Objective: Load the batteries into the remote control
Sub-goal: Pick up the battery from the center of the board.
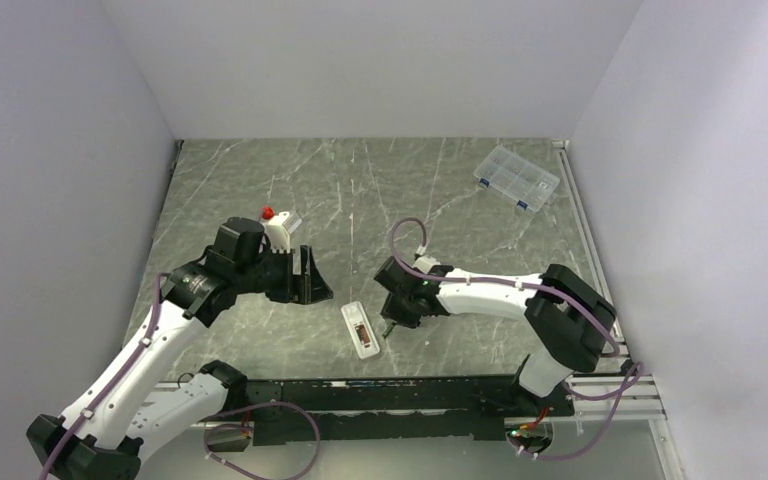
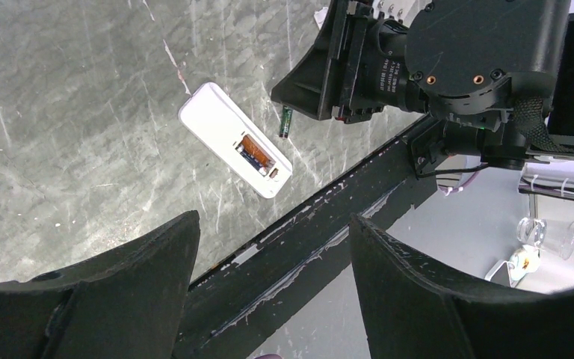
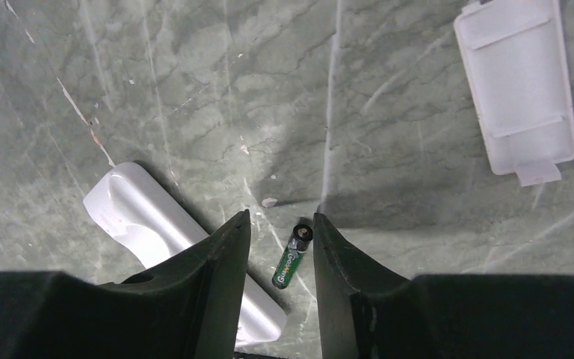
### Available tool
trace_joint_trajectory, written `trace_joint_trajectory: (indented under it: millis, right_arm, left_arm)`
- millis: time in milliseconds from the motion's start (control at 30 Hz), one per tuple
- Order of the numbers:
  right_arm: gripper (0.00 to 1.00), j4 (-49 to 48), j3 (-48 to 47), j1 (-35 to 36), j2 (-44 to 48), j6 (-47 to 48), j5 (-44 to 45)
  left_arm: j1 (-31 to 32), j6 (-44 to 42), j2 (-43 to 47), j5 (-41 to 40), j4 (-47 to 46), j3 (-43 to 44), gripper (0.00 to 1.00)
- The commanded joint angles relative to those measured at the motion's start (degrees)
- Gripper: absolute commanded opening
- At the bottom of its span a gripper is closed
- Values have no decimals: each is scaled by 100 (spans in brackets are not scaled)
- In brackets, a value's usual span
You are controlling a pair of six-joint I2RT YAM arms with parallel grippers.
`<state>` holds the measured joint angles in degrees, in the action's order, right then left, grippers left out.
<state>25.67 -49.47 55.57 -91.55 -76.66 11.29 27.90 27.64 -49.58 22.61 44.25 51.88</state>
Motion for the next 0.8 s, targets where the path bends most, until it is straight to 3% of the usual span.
trace_joint_trajectory:
  millis: [0,500,767]
  right_arm:
    - [39,-7,-260,-11,-239,318,-52]
    - [39,1150,-1065,184,-6,992,775]
    - [36,1315,-1149,503,-289,758,712]
  left_arm:
    - [11,-120,120,-28,-48,92,78]
    - [14,-111,184,-20,-50,68,78]
    - [14,-85,233,-46,-55,51,78]
